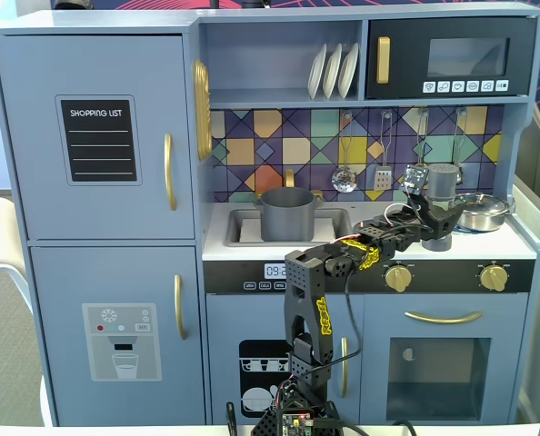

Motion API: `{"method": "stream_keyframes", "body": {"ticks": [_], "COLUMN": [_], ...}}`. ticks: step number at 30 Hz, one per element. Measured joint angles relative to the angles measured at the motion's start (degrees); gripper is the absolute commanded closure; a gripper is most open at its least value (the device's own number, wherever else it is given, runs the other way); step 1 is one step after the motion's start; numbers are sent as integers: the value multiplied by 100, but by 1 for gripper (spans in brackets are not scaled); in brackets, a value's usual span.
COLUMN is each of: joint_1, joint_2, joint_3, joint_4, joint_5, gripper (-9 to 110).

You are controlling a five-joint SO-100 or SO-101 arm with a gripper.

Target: Put salt in the gray recipient

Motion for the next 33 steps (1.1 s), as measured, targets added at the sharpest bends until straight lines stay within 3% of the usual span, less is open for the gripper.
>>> {"method": "stream_keyframes", "body": {"ticks": [14, 16, 20, 33], "joint_1": [-211, -211, -211, -220], "joint_2": [-554, -563, -606, -448], "joint_3": [-650, -659, -659, -659], "joint_4": [-62, -70, -132, -439], "joint_5": [-158, -193, -316, 26], "gripper": [58, 67, 101, 101]}}
